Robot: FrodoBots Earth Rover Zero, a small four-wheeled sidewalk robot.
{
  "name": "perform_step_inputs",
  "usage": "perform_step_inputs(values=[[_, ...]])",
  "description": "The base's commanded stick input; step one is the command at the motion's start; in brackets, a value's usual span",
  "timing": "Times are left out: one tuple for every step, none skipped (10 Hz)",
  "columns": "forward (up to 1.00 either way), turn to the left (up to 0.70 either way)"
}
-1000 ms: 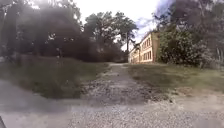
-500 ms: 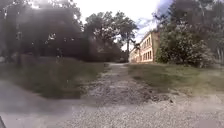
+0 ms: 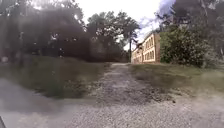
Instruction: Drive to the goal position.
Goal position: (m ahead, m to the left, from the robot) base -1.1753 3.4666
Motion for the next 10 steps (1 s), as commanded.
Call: perform_step_inputs(values=[[0.00, 0.45], [0.00, 0.45], [0.32, 0.37], [0.70, 0.27], [0.70, 0.27], [0.70, 0.27], [0.70, 0.27], [0.70, 0.27], [0.70, 0.27], [0.70, 0.27]])
